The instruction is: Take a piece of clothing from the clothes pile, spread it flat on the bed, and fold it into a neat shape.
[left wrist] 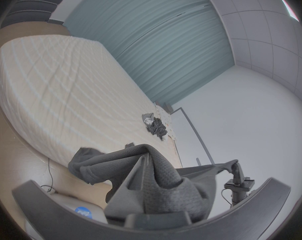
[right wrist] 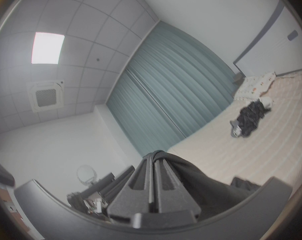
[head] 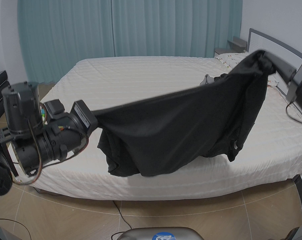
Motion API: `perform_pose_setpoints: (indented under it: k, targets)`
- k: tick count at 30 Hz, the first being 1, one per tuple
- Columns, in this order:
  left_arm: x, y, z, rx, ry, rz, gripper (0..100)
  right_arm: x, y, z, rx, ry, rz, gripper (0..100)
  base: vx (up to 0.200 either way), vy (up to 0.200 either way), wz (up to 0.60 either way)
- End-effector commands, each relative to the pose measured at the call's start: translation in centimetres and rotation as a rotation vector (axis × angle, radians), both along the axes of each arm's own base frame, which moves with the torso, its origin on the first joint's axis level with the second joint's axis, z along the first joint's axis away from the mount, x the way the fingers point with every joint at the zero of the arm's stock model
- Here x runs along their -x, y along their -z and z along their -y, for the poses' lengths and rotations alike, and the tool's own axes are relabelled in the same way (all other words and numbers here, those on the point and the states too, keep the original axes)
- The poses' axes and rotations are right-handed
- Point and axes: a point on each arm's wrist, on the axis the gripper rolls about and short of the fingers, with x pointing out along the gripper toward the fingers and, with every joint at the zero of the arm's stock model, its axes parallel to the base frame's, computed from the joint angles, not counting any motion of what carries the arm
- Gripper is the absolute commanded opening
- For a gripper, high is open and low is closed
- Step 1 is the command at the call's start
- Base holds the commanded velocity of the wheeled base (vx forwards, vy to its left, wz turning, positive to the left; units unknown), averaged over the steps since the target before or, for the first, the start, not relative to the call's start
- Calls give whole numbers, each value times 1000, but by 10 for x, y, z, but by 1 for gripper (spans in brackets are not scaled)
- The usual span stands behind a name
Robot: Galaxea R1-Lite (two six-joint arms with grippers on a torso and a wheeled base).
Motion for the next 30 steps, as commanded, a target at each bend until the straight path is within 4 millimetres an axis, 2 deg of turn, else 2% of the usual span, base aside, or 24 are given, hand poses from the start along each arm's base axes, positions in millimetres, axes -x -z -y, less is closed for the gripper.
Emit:
perform_pose_setpoints:
  k: [1,2,3,4,5,7,12,15,16,17,19,21,24,30]
  targets:
    - [-41,-46,-8,63,-113,-10,0,-51,-70,29,-45,100,27,0,0,0,0]
    - [-41,-46,-8,63,-113,-10,0,-51,-70,29,-45,100,27,0,0,0,0]
    - [-55,-43,-8,93,-131,-43,0,-76,-65,27,-37,119,-6,0,0,0,0]
    - [-65,-38,-8,98,-143,-64,0,-91,-61,26,-31,125,-26,0,0,0,0]
    - [-70,-35,-7,96,-149,-77,0,-97,-58,25,-30,127,-35,0,0,0,0]
    - [-93,-18,-6,80,-178,-125,0,-123,-46,21,-16,132,-77,0,0,0,0]
    - [-125,9,-3,58,-188,-189,0,-160,-37,24,-16,175,-96,0,160,0,0]
    - [-138,22,-1,59,-148,-227,0,-185,-22,22,-1,184,-127,0,200,0,0]
    - [-138,22,-1,59,-148,-227,0,-185,-22,22,-1,184,-127,0,200,0,0]
    - [-147,31,2,76,-136,-256,0,-200,-7,19,27,193,-151,0,200,0,0]
    - [-156,39,4,96,-147,-279,0,-213,5,18,62,206,-162,0,200,0,0]
    - [-162,43,4,100,-151,-290,0,-220,9,18,74,215,-157,0,200,0,0]
    - [-181,61,8,91,-163,-320,0,-241,17,17,86,271,-127,0,200,0,0]
    - [-200,76,12,87,-170,-329,0,-255,27,8,129,285,-88,0,200,0,0]
